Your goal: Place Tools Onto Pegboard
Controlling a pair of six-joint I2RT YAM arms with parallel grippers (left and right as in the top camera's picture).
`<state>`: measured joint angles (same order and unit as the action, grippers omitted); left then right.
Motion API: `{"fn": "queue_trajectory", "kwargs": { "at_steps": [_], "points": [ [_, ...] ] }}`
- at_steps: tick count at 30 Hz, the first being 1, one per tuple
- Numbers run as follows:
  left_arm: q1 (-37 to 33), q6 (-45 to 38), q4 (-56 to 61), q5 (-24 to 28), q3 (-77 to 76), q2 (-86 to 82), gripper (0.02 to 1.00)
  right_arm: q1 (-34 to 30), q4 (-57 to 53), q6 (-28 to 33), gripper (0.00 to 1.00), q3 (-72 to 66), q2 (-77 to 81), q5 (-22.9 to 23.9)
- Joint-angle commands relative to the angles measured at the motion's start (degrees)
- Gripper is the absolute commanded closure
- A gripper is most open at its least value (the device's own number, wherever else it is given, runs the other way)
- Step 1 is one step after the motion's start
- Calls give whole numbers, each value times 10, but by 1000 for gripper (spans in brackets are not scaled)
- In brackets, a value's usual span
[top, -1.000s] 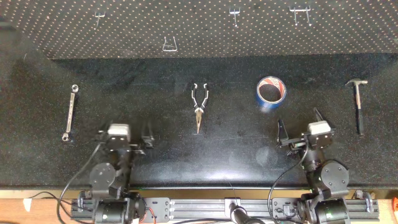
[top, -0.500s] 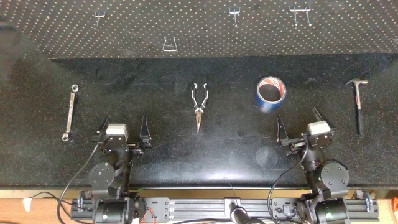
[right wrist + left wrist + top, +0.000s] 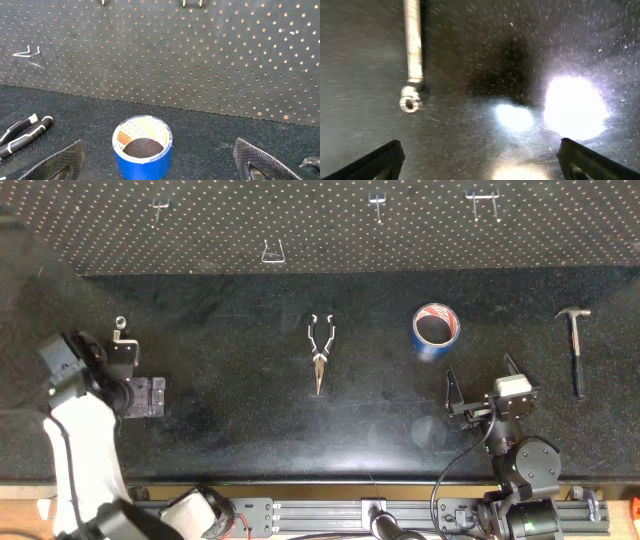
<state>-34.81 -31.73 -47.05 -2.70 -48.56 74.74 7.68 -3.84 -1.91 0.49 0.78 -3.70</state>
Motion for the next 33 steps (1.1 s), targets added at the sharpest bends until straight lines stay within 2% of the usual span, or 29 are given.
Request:
{"fn": "queue_trajectory", "kwargs": {
  "at_steps": [1, 3, 12, 22, 33],
  "points": [
    [-38, -7, -1, 97, -70, 67, 25, 4, -2, -9, 25, -3, -5, 3],
    [-55, -19, -1, 125, -107, 103, 25, 4, -2, -9, 25, -3, -5, 3],
    [-57, -82, -4, 132, -244, 278, 25, 4, -2, -9, 25, -3, -5, 3],
    [-57, -92, 3, 139, -260, 348, 25, 4, -2, -9, 25, -3, -5, 3],
    [-69, -76, 30, 113, -261, 364, 23, 4, -2, -9, 25, -3, -5, 3]
  ]
}}
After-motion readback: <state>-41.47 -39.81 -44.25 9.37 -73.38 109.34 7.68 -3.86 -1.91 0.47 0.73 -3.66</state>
